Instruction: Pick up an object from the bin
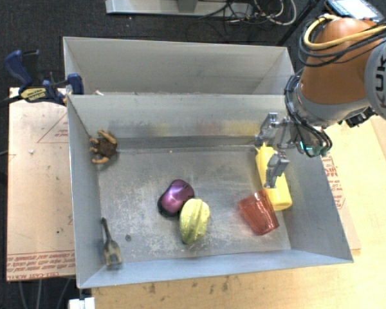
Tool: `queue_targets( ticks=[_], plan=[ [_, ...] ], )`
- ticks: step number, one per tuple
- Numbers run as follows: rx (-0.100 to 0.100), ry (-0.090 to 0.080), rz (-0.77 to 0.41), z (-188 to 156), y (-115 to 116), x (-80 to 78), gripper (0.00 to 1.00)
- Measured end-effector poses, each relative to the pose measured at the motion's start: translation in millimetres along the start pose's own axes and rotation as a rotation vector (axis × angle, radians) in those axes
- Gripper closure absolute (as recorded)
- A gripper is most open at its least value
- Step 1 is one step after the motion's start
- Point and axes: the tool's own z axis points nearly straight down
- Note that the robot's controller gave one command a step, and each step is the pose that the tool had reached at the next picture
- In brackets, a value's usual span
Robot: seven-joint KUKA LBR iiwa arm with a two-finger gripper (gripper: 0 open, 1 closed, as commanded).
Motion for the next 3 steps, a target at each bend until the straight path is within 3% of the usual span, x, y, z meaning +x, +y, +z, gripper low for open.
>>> queue_targets(
  ticks=[1, 2, 3],
  plan=[
    [0.001, -0.008, -0.001, -5, 0, -1.4, 0.0],
    [0.001, -0.015, -0.002, 40, -17, 13.1, 0.0],
    [0.001, -0.006, -0.055, 77, -31, 39.7, 0.0]
  ],
)
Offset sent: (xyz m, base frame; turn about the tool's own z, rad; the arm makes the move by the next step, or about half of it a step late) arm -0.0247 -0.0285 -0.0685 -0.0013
